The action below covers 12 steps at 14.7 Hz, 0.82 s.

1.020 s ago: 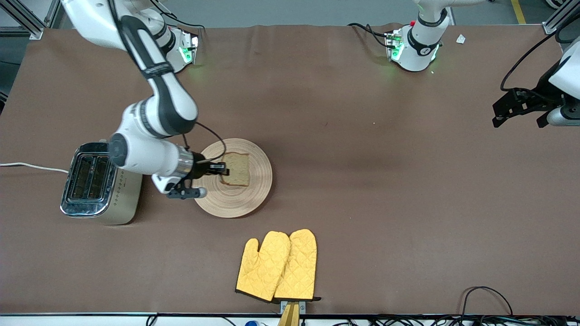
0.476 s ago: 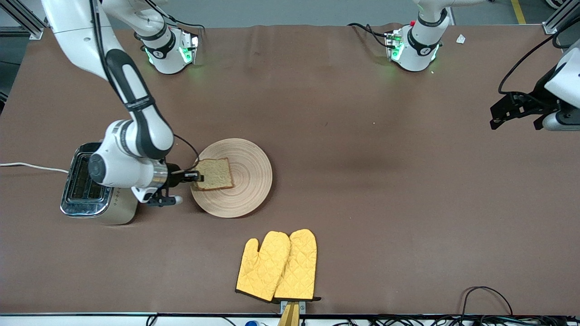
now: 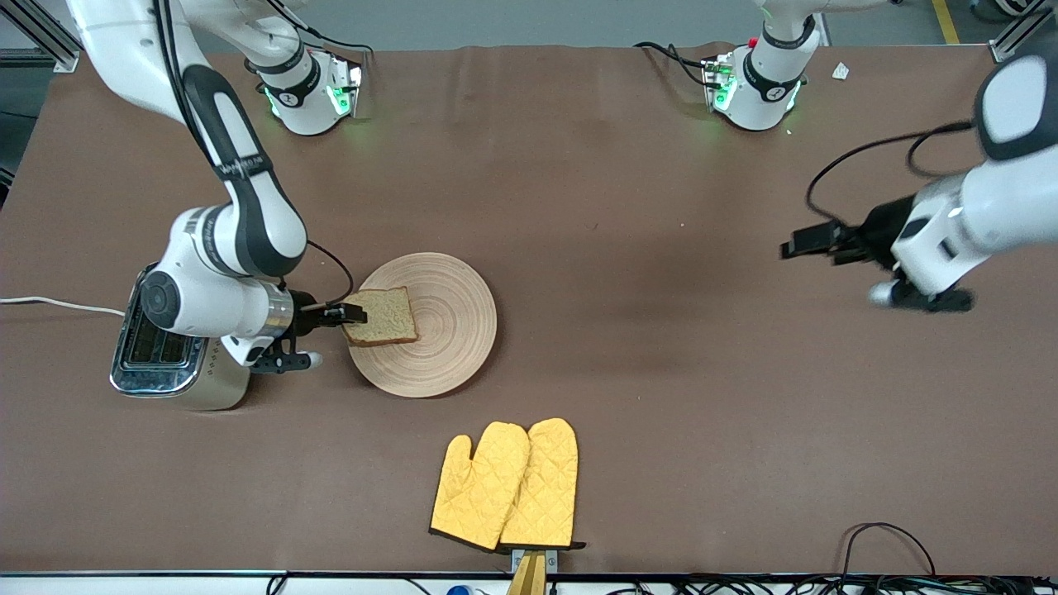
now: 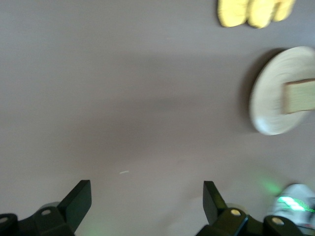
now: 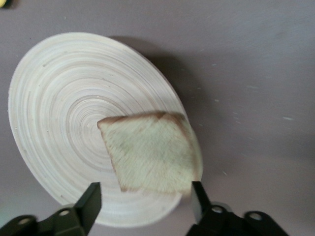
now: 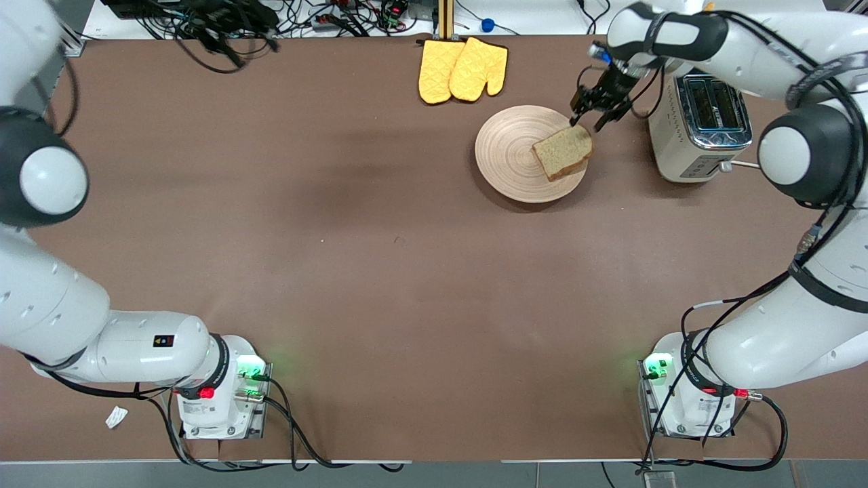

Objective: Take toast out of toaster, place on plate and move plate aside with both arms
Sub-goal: 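Release the toast onto the plate while the left gripper reaches toward the plate, then withdraw the right gripper while the left gripper grasps the plate rim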

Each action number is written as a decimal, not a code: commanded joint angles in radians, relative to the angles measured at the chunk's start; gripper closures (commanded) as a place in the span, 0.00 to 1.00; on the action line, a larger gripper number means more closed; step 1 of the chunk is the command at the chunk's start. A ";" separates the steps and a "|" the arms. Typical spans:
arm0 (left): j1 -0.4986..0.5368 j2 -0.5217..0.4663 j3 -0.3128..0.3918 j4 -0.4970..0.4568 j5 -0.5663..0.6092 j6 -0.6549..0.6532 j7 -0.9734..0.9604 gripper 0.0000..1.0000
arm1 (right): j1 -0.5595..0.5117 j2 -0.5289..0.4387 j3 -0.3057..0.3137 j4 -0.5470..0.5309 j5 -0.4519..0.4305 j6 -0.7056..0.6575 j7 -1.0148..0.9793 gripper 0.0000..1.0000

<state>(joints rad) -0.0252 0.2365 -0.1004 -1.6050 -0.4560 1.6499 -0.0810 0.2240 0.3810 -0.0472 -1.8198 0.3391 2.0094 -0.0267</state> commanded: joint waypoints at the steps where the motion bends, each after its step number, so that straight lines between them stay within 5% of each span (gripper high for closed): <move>1: -0.099 0.116 -0.005 0.023 -0.127 0.133 -0.066 0.00 | -0.008 -0.143 -0.005 0.065 -0.208 -0.156 0.141 0.00; 6: -0.280 0.380 -0.044 0.045 -0.427 0.466 -0.007 0.00 | -0.023 -0.290 -0.045 0.166 -0.449 -0.285 0.134 0.00; 12: -0.533 0.625 -0.062 0.203 -0.716 0.799 0.099 0.00 | -0.127 -0.295 -0.097 0.309 -0.424 -0.399 -0.071 0.00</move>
<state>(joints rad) -0.5014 0.7931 -0.1675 -1.4975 -1.1150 2.3990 0.0074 0.1385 0.0808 -0.1579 -1.5366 -0.0949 1.6369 -0.0717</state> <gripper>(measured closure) 0.000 0.000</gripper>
